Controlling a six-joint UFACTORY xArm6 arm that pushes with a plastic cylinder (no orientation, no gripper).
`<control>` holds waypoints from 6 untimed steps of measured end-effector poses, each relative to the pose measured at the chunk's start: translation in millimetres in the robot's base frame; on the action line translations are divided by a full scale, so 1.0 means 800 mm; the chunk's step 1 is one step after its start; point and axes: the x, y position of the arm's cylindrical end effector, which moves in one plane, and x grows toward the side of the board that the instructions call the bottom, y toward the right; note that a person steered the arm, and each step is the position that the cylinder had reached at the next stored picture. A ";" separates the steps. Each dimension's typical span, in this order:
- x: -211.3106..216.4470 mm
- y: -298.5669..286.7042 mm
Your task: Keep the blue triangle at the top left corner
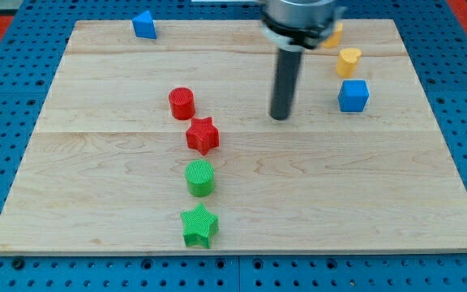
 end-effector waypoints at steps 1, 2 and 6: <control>-0.071 -0.001; -0.144 -0.002; -0.256 -0.254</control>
